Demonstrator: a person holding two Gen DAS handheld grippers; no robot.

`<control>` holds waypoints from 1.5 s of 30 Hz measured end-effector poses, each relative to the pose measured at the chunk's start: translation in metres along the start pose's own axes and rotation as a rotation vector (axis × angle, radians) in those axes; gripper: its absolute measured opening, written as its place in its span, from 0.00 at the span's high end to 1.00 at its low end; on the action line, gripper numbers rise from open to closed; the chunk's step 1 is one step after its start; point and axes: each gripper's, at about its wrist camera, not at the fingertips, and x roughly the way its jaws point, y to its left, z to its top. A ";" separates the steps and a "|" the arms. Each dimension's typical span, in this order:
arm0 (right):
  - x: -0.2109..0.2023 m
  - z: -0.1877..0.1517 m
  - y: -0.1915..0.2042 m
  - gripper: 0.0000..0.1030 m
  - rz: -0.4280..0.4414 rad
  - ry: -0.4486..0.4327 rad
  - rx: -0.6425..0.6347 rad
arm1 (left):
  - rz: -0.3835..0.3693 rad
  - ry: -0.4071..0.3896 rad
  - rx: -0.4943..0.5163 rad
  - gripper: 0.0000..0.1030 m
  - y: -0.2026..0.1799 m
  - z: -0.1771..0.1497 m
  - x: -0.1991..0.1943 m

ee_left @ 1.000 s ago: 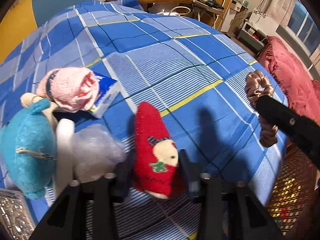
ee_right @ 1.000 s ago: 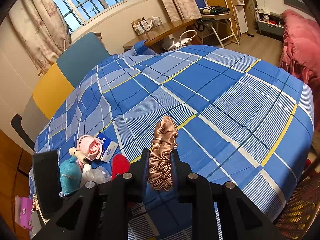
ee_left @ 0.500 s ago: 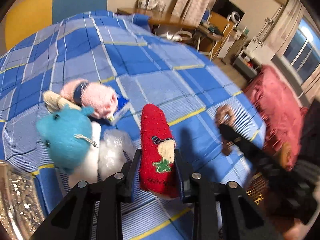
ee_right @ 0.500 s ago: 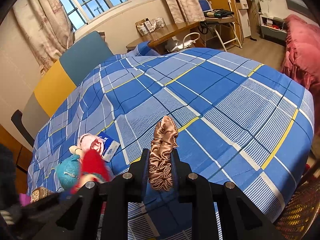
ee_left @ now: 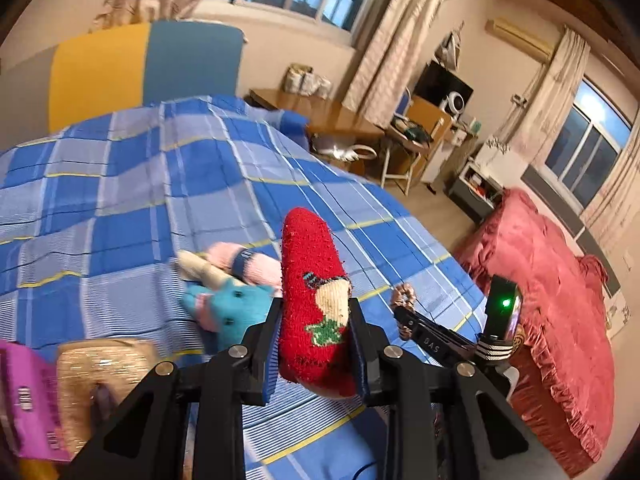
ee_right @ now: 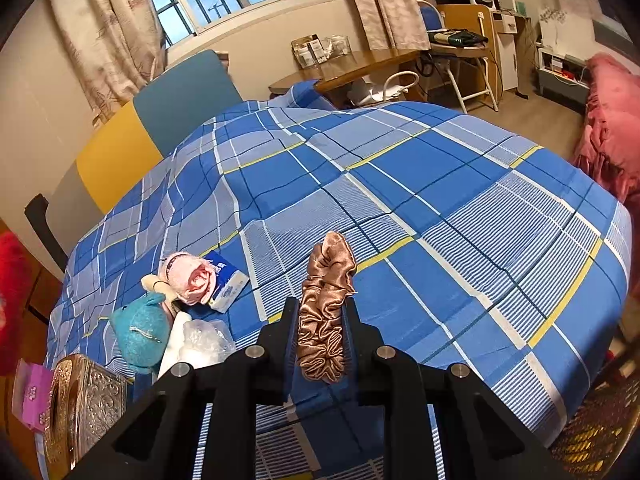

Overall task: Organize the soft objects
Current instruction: 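Carry the red sock into the gold tray and open the left gripper while the right holds the scrunchie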

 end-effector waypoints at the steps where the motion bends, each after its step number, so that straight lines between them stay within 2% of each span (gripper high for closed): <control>1: 0.000 0.000 0.000 0.80 0.003 0.001 0.000 | 0.006 -0.012 -0.005 0.73 0.009 0.002 -0.013; 6: 0.001 0.000 -0.001 0.80 0.005 0.008 0.005 | 0.043 -0.084 -0.054 0.73 0.055 0.004 -0.070; 13: 0.000 -0.001 0.004 0.80 -0.013 0.001 -0.020 | 0.141 -0.161 -0.165 0.73 0.145 -0.006 -0.141; 18: -0.004 -0.002 0.006 0.80 -0.011 -0.017 -0.028 | 0.209 -0.163 -0.263 0.73 0.212 -0.031 -0.165; 25: -0.011 -0.002 0.007 0.80 -0.002 -0.054 -0.034 | 0.292 -0.085 -0.414 0.73 0.294 -0.089 -0.154; 30: -0.014 0.000 0.006 0.80 -0.001 -0.072 -0.022 | 0.347 -0.044 -0.510 0.73 0.336 -0.127 -0.137; 34: -0.015 0.001 0.006 0.80 -0.012 -0.079 -0.023 | 0.395 0.006 -0.542 0.73 0.358 -0.146 -0.120; 40: -0.018 0.000 0.007 0.80 -0.016 -0.099 -0.035 | 0.429 0.029 -0.597 0.72 0.381 -0.162 -0.107; 45: -0.024 0.000 0.011 0.80 -0.025 -0.132 -0.058 | 0.444 0.013 -0.610 0.60 0.383 -0.169 -0.112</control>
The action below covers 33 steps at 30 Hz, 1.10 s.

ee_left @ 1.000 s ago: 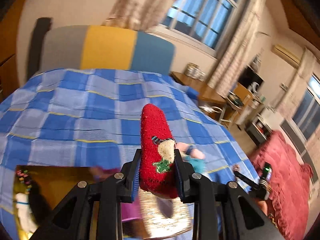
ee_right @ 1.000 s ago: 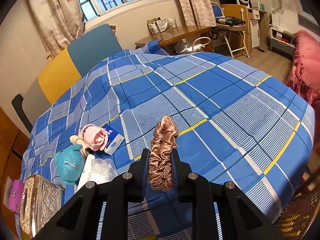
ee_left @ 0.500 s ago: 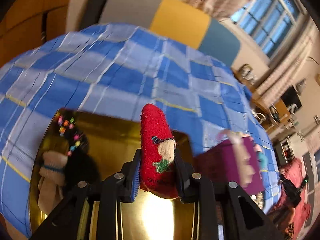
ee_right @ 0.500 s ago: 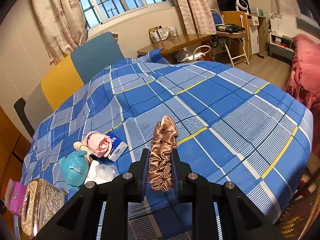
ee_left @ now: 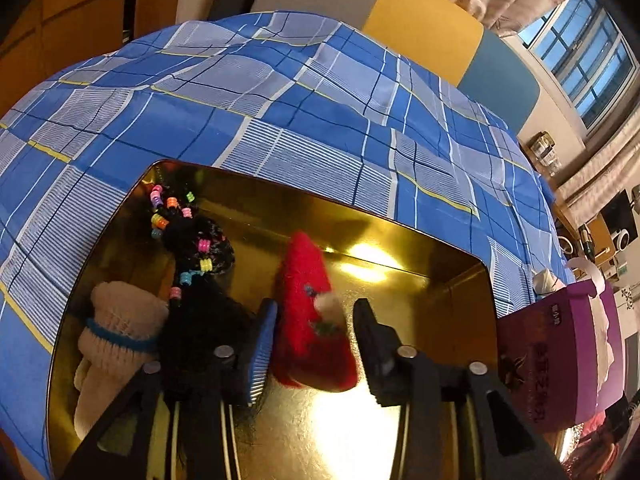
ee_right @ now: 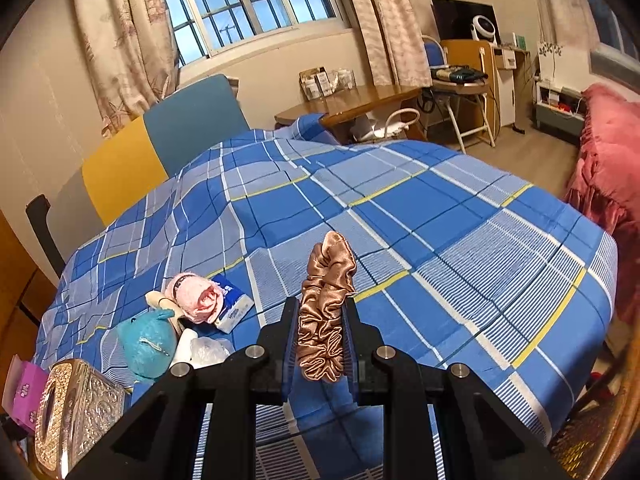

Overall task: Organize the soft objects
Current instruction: 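Carry the red sock into the gold tray and open the left gripper while the right holds the scrunchie, then lower the brown satin scrunchie into the gold tray and open the right gripper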

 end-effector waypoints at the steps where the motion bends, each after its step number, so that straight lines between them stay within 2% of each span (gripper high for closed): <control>1: -0.002 0.000 0.001 0.80 -0.002 -0.011 -0.009 | -0.005 -0.003 -0.007 0.59 0.002 -0.002 -0.002; 6: -0.011 0.000 0.011 0.80 -0.020 -0.051 -0.063 | -0.032 -0.039 -0.010 0.59 0.003 -0.017 -0.015; 9: -0.011 -0.004 0.023 0.80 -0.037 -0.033 -0.119 | -0.030 -0.055 0.016 0.59 0.000 -0.029 -0.023; 12: -0.014 -0.009 0.035 0.80 -0.014 0.006 -0.120 | -0.020 -0.059 0.062 0.59 -0.004 -0.042 -0.031; 16: -0.030 -0.009 0.064 0.80 0.035 0.007 -0.146 | -0.024 -0.069 0.098 0.59 -0.010 -0.056 -0.040; 20: -0.054 -0.002 0.112 0.80 0.111 -0.023 -0.230 | -0.059 -0.070 0.112 0.59 -0.016 -0.067 -0.046; 25: -0.089 -0.003 0.183 0.80 0.255 -0.057 -0.328 | -0.093 -0.067 0.127 0.59 -0.023 -0.079 -0.053; 33: -0.119 -0.044 0.295 0.80 0.503 0.015 -0.442 | -0.083 -0.085 0.130 0.59 -0.015 -0.092 -0.065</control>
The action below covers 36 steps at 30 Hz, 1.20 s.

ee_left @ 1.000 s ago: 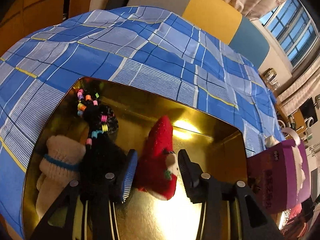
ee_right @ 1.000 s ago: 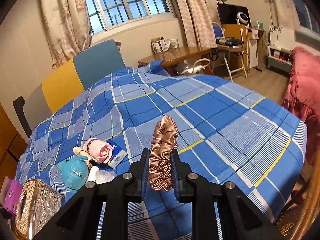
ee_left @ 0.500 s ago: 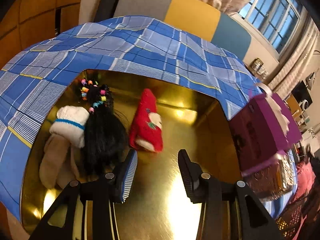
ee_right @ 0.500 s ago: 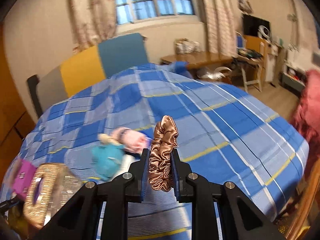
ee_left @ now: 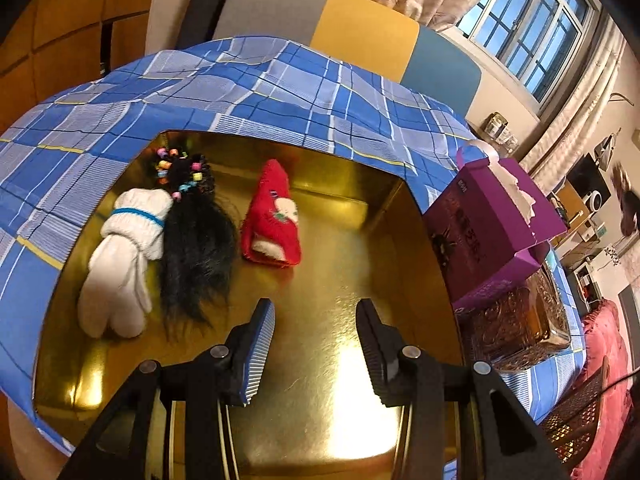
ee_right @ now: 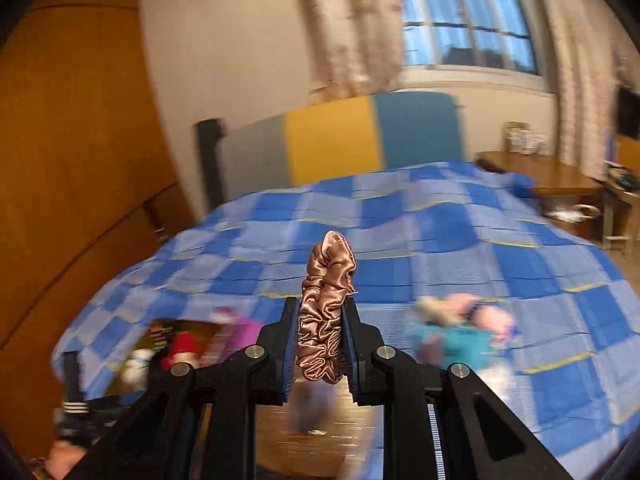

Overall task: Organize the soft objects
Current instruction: 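Lower the brown satin scrunchie into the gold tray and open the right gripper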

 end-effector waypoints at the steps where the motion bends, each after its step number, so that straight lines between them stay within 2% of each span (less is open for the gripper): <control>1: 0.007 -0.001 0.017 0.80 0.037 0.015 -0.013 | 0.000 -0.003 -0.005 0.59 0.002 -0.001 -0.002; 6: 0.046 -0.020 0.090 0.80 0.156 0.105 -0.093 | 0.008 -0.011 -0.034 0.59 0.017 -0.008 -0.009; 11: 0.097 -0.043 0.139 0.80 0.192 0.208 -0.149 | 0.021 -0.019 -0.052 0.59 0.031 -0.014 -0.016; 14: 0.135 -0.055 0.160 0.80 0.173 0.282 -0.170 | 0.020 -0.027 -0.067 0.59 0.039 -0.015 -0.020; 19: 0.189 -0.079 0.179 0.80 0.078 0.410 -0.215 | 0.023 -0.043 -0.094 0.59 0.052 -0.017 -0.030; 25: 0.238 -0.088 0.176 0.79 0.027 0.478 -0.167 | 0.027 -0.049 -0.131 0.59 0.068 -0.019 -0.037; 29: 0.253 -0.089 0.173 0.77 0.016 0.484 -0.141 | 0.027 -0.052 -0.147 0.59 0.075 -0.020 -0.040; 32: 0.263 -0.089 0.175 0.67 0.020 0.485 -0.141 | 0.021 -0.046 -0.155 0.59 0.075 -0.022 -0.038; 34: 0.263 -0.089 0.176 0.51 0.023 0.479 -0.141 | 0.019 -0.040 -0.156 0.59 0.075 -0.024 -0.037; 36: 0.255 -0.087 0.179 0.40 -0.005 0.452 -0.156 | 0.014 -0.040 -0.156 0.59 0.073 -0.024 -0.036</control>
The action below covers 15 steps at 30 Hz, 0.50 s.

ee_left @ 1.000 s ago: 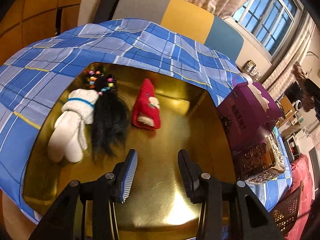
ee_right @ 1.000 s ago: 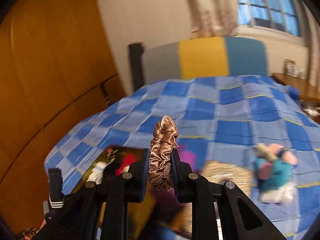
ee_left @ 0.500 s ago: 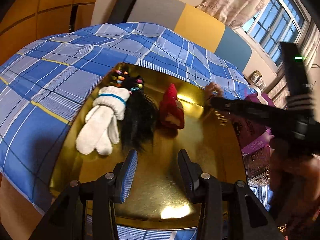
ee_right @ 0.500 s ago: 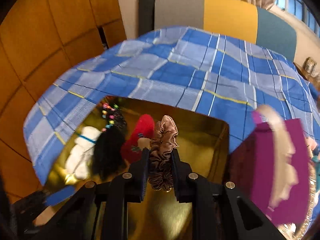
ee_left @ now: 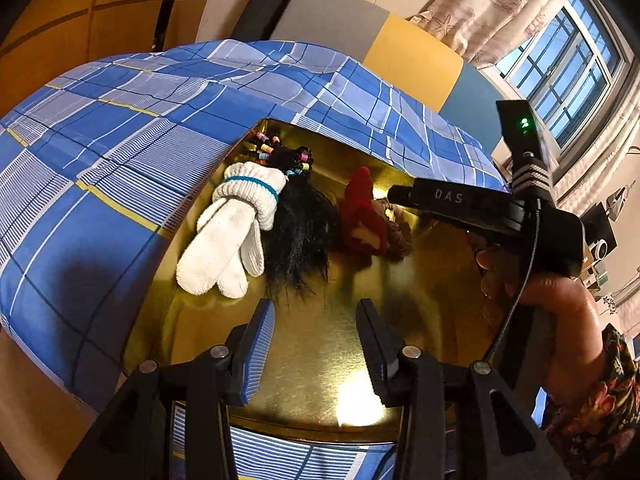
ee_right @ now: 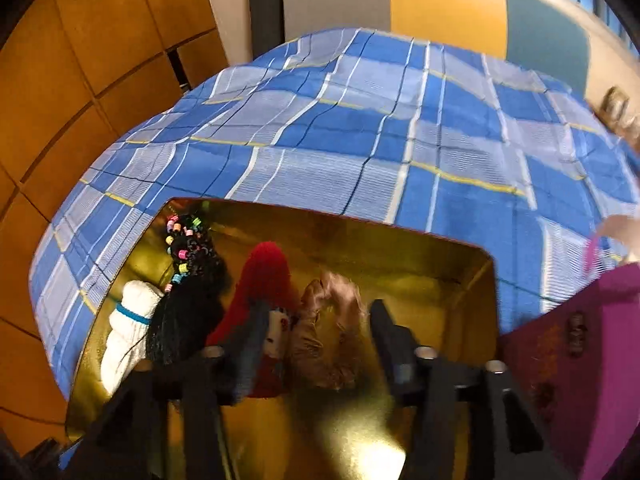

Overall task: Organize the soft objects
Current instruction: 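Lower the brown satin scrunchie into the gold tray and open the right gripper, then reach into the pile and grasp the clear plastic bag with the right gripper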

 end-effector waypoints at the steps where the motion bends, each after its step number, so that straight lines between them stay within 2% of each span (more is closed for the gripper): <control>1: -0.007 -0.001 0.002 0.37 0.002 -0.023 -0.003 | 0.000 0.000 0.003 0.59 -0.001 0.000 0.000; 9: -0.079 -0.019 0.024 0.25 0.101 -0.150 -0.063 | -0.010 0.017 0.007 0.59 -0.012 -0.007 0.005; 15: -0.130 -0.043 0.023 0.22 0.105 -0.235 -0.100 | -0.013 0.036 0.034 0.59 -0.025 -0.014 0.007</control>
